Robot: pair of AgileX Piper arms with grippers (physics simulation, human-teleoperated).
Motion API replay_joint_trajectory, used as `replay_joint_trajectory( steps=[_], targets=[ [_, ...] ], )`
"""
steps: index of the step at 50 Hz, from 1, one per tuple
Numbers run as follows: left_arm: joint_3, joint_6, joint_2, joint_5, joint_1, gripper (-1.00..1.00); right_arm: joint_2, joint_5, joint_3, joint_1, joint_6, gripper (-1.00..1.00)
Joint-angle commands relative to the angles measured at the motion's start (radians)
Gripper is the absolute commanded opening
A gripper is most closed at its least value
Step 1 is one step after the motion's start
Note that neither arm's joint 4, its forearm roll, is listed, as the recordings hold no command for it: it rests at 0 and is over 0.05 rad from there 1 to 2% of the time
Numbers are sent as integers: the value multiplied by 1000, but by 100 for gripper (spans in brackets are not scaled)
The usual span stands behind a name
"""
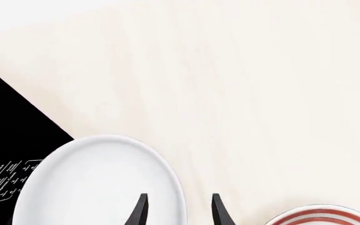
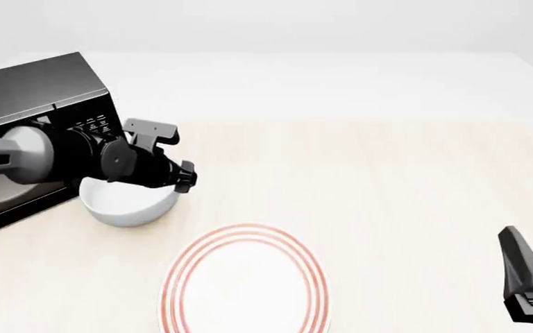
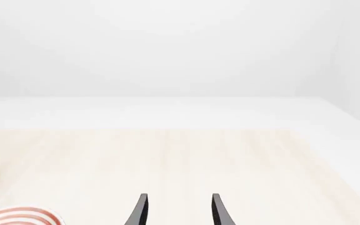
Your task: Put the white bowl to the right of the plate.
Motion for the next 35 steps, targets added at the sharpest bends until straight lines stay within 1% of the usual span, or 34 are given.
replay_joint_trajectory(
  steps=[1,7,17,21,28,35],
  targets=[
    [25,-12,12,-27,1,100,0,0,0,0,0,100],
    [26,-4,15,-26,11,100,0,0,0,0,0,100],
    [29,-10,31,-39,3,100,0,0,0,0,0,100],
    [14,-7,33,-33,10,100,0,0,0,0,0,100],
    [41,-13,29,-56,9,100,0,0,0,0,0,100],
    [40,-19,35,-69,3,100,0,0,0,0,0,100]
  ],
)
